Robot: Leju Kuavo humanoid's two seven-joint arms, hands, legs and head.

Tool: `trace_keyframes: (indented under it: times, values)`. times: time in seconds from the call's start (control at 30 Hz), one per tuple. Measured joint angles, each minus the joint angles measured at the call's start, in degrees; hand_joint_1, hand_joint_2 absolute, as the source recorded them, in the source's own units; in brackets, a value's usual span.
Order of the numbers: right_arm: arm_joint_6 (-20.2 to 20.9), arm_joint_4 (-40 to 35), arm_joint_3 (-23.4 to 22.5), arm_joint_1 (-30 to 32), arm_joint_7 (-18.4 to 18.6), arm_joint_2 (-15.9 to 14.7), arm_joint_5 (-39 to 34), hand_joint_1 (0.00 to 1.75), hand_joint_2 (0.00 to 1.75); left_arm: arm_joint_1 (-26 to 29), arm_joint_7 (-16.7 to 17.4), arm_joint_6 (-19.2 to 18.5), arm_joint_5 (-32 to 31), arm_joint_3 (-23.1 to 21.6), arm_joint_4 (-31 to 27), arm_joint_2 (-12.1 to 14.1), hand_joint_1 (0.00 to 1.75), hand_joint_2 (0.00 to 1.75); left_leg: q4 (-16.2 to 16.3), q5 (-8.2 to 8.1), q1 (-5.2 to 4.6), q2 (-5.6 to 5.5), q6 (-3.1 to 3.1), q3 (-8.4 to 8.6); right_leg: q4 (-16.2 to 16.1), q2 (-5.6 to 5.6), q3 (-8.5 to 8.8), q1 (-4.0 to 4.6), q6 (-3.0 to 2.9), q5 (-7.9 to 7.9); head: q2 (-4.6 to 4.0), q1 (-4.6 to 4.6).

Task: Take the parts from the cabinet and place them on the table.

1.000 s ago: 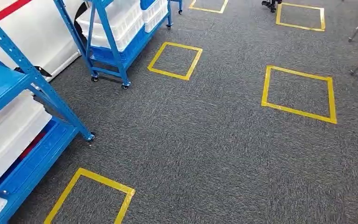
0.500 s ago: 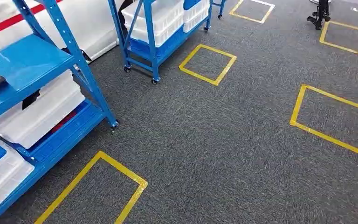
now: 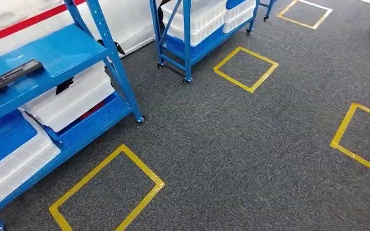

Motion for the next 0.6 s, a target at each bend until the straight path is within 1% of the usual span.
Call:
trace_keyframes:
  times: [0.03, 0.07, 0.1, 0.13, 0.17, 0.2, 0.23, 0.27, 0.3, 0.33, 0.4, 0.43, 0.47, 0.5, 0.53, 0.57, 0.6]
  values:
    - [0.02, 0.0, 0.0, 0.15, -0.11, -0.02, 0.07, 0.0, 0.0, -0.19, -0.35, 0.0, 0.02, 0.04, 0.0, -0.15, 0.0, 0.0, 5.05, -2.62, 0.08, 0.8, -0.09, -2.41, 0.01, -0.86, -0.06, 0.23, -0.13, -0.03, 0.0, 0.0]
    - [0.0, 0.0, -0.02, 0.3, -0.42, -0.09, 0.11, 0.0, 0.0, -0.27, -0.48, 0.0, 0.04, 0.07, 0.0, -0.33, 0.0, 0.0, 9.7, -4.57, 0.08, 1.08, -0.09, -4.61, 0.01, -1.67, -0.11, 0.46, -0.25, -0.11, 0.0, -0.02]
    - [-0.19, 0.0, -0.02, 0.34, -1.24, -0.17, 0.35, 0.0, 0.0, -0.25, -0.42, -0.06, 0.18, 0.09, 0.0, -0.59, 0.0, 0.0, 12.89, -5.4, 0.07, 1.19, -0.01, -6.09, 0.02, -2.43, -0.13, 0.64, -0.34, -0.17, 0.0, 0.0]
    - [-0.53, -0.02, -0.02, 0.32, -2.01, -0.2, 0.63, 0.0, 0.0, -0.18, -0.22, -0.13, 0.2, 0.13, 0.0, -0.72, 0.0, 0.0, 13.46, -4.97, 0.07, 1.26, 0.12, -6.35, 0.02, -3.12, -0.09, 0.84, -0.41, -0.22, 0.0, 0.0]
    - [-0.96, -0.02, -0.02, 0.28, -2.8, -0.2, 0.72, 0.0, 0.0, -0.11, 0.48, -0.39, 0.22, 0.17, 0.0, -0.85, 0.0, 0.0, 11.26, -3.26, 0.02, 1.33, 0.44, -5.19, 0.02, -3.83, 0.01, 1.03, -0.51, -0.3, 0.0, 0.0]
    - [-1.82, -0.04, -0.02, 0.14, -4.03, -0.2, 0.72, 0.0, 0.0, -0.1, 1.73, -0.99, 0.24, 0.24, 0.0, -1.03, 0.0, 0.0, 6.78, -0.8, -0.14, 1.59, 0.94, -2.79, 0.02, -4.52, 0.21, 1.22, -0.59, -0.4, 0.0, 0.0]
    - [-2.56, -0.04, -0.02, 0.05, -5.27, -0.2, 0.55, 0.0, 0.0, -0.11, 3.39, -1.73, 0.11, 0.24, 0.0, -1.16, 0.0, 0.0, 1.22, 1.8, -0.67, 2.79, 1.74, 0.21, 0.0, -5.16, 0.5, 1.45, -0.59, -0.53, 0.0, 0.0]
    - [-3.17, -0.04, -0.02, 0.01, -6.34, -0.2, 0.46, 0.0, 0.0, -0.2, 4.97, -2.41, -0.2, 0.26, 0.0, -1.2, 0.0, 0.0, -3.53, 2.83, -1.42, 6.06, 2.86, 2.62, -0.07, -5.69, 0.72, 1.44, -0.55, -0.64, 0.0, 0.0]
    - [-3.5, -0.04, -0.02, -0.03, -7.02, -0.2, 0.39, 0.0, 0.0, -0.36, 6.17, -2.87, -0.35, 0.26, 0.0, -1.2, 0.0, 0.0, -4.24, 1.99, -1.76, 7.53, 3.24, 2.95, 0.01, -6.16, 0.77, 1.79, -0.33, -0.77, 0.0, 0.0]
    - [-3.82, -0.04, -0.02, -0.18, -7.6, -0.22, 0.39, 0.0, 0.0, -0.52, 7.34, -3.36, -0.63, 0.24, 0.0, -1.33, 0.0, 0.0, -4.69, 2.37, -1.91, 6.61, 3.09, 2.81, -0.1, -6.78, 0.68, 1.42, 0.05, -0.7, 0.0, 0.0]
    - [-4.11, -0.07, 0.02, -0.66, -8.19, -0.24, 0.85, 0.0, 0.0, -0.22, 8.7, -4.28, -0.83, 0.26, 0.0, -1.53, 0.0, 0.0, -4.99, 2.56, -2.1, 5.24, 3.36, 2.66, -0.45, -8.14, 1.07, 1.32, 0.47, -0.69, 0.0, 0.0]
    - [-4.33, -0.13, 0.11, -0.92, -8.46, -0.24, 1.07, 0.0, 0.0, -0.1, 9.05, -4.53, -0.9, 0.26, 0.0, -1.64, 0.0, 0.0, -5.93, 3.11, -1.6, 4.41, 3.61, 3.06, -0.71, -8.7, 1.54, 1.6, 0.8, -0.75, 0.0, -0.02]
    - [-4.74, -0.17, 0.26, -0.85, -8.66, -0.22, 1.44, 0.0, 0.0, 0.11, 9.18, -4.94, -1.12, 0.28, 0.0, -1.86, 0.0, 0.0, -6.95, 3.88, -1.15, 3.68, 3.48, 3.91, -0.02, -5.58, 1.62, 1.27, 1.31, -1.39, 0.0, 0.02]
    - [-5.01, -0.22, 0.37, -0.84, -8.76, -0.2, 1.64, 0.0, 0.0, -0.01, 9.05, -5.03, -1.22, 0.28, 0.0, -1.99, 0.0, 0.0, -7.13, 4.2, -0.99, 3.08, 3.85, 3.86, 2.41, -2.71, 0.23, 1.05, 1.66, -3.18, 0.0, 0.0]
    - [-5.11, -0.22, 0.46, -0.79, -8.72, 0.04, 1.7, 0.0, 0.0, -0.2, 8.52, -5.09, -1.22, 0.28, 0.0, -2.16, 0.0, 0.0, -7.12, 4.31, -0.9, 2.5, 3.92, 3.65, 6.43, -1.43, -1.78, 0.84, 1.87, -5.39, 0.0, 0.02]
    - [-5.11, -0.22, 0.48, -0.74, -8.57, 0.18, 1.75, 0.0, 0.0, -0.31, 8.15, -5.07, -1.2, 0.28, 0.0, -2.27, 0.0, 0.0, -7.11, 4.33, -0.89, 1.98, 3.95, 3.57, 9.94, -1.01, -3.53, 0.7, 2.05, -7.0, 0.0, 0.02]
    - [-5.11, -0.22, 0.48, -0.66, -8.18, 0.44, 1.77, 0.0, 0.0, -0.29, 7.35, -4.81, -1.07, 0.28, 0.0, -2.56, 0.0, 0.0, -7.05, 4.35, -0.89, 0.95, 3.93, 3.52, 15.28, -0.78, -6.22, 0.47, 2.41, -8.69, 0.0, 0.02]
